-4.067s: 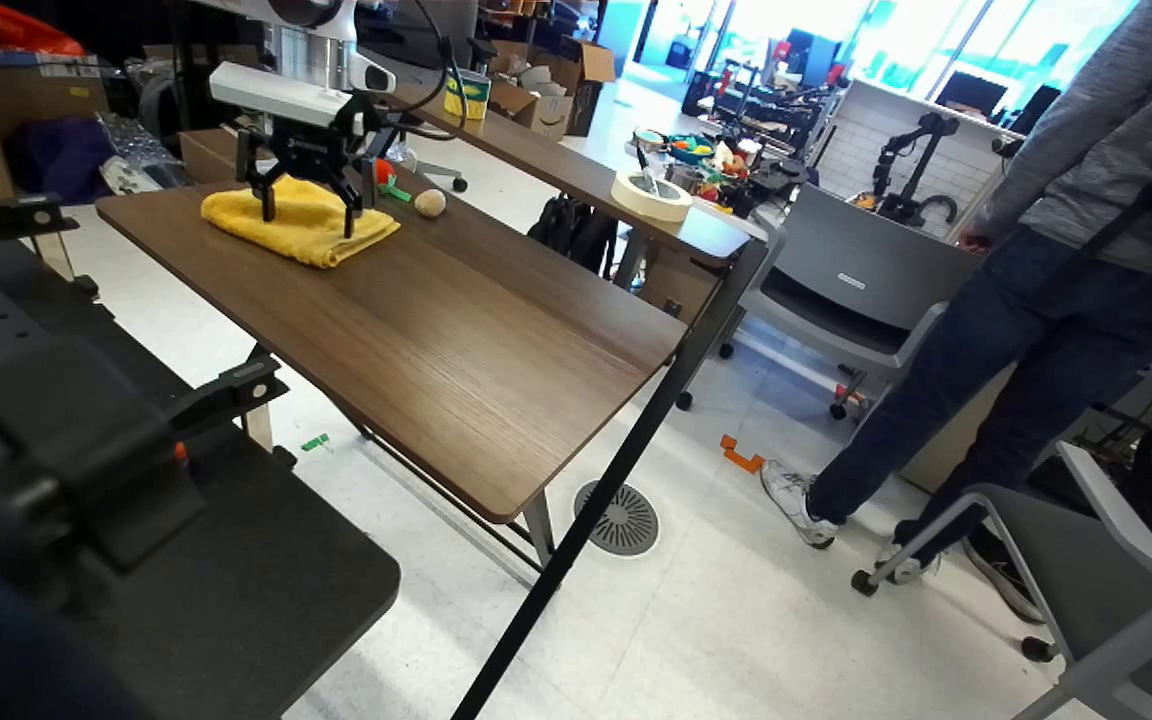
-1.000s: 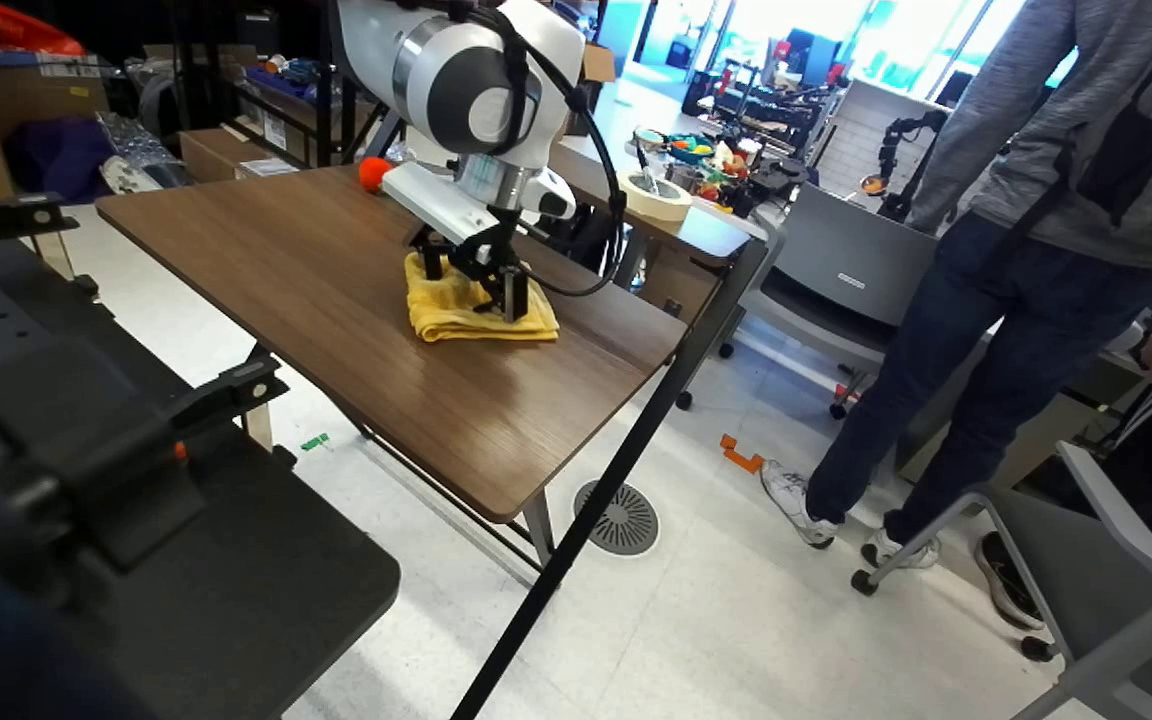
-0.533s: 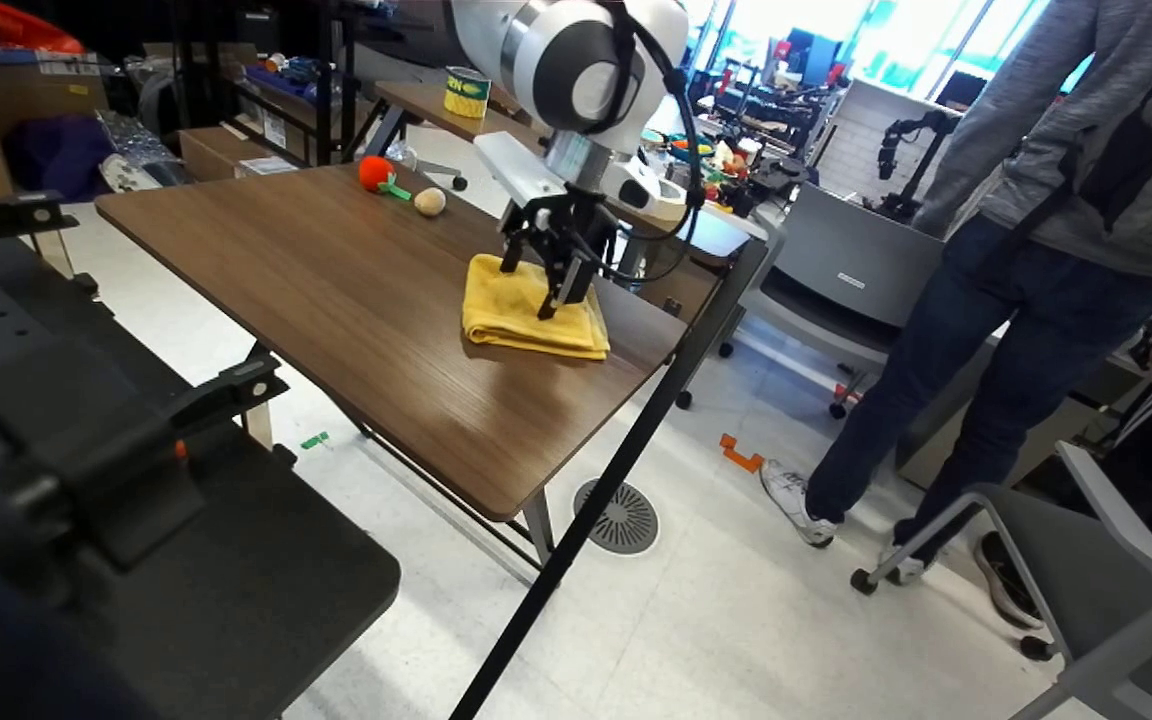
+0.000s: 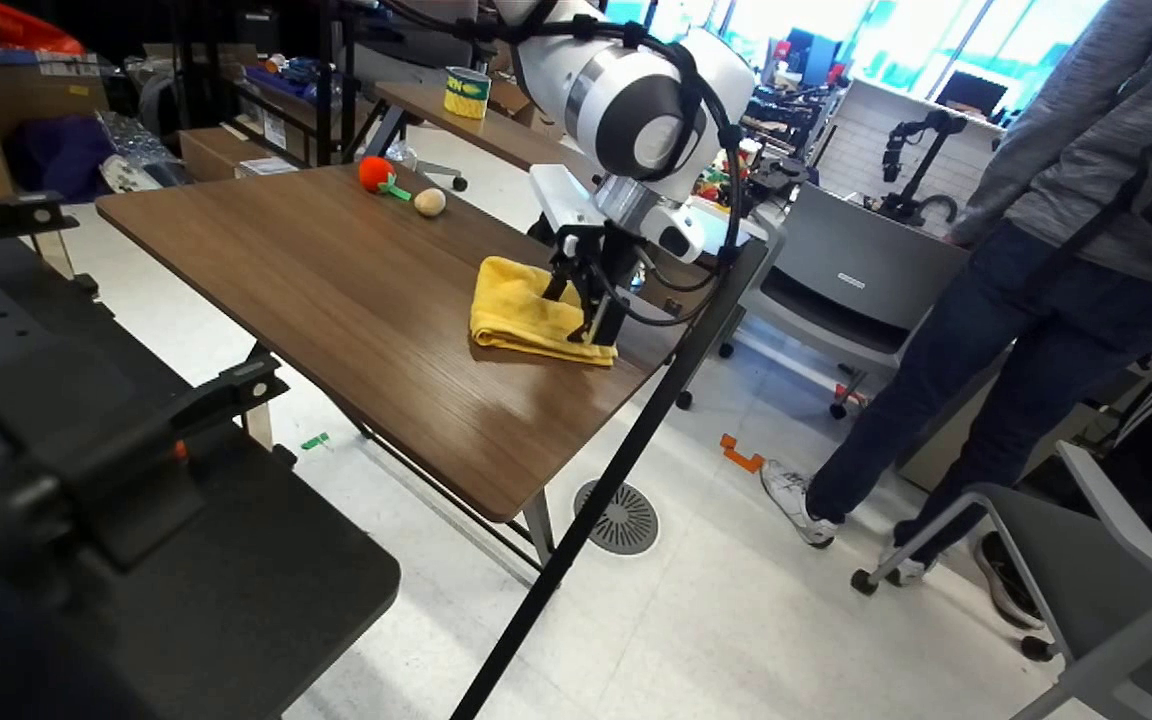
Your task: Use the towel to clean the table and move the toys to the left
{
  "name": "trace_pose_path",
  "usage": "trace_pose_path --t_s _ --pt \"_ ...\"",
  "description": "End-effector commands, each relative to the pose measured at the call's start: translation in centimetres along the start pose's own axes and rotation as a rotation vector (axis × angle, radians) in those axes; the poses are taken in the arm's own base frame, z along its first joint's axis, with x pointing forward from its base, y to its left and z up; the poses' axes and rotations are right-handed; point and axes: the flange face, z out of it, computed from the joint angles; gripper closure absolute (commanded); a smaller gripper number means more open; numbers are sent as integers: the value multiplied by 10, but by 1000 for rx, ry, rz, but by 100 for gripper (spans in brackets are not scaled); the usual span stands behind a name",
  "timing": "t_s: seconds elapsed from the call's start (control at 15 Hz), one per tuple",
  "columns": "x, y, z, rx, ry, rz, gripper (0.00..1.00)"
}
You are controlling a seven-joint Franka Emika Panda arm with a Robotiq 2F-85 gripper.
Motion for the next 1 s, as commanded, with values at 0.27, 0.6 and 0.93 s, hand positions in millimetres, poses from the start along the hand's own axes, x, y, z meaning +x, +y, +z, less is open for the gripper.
trace_pose_path --t_s 0.27,0.6,0.93 --pt "32 15 -9 28 122 171 0" --pt "16 -36 -8 -114 198 -17 0" --pt "-24 -116 13 -226 212 -266 0"
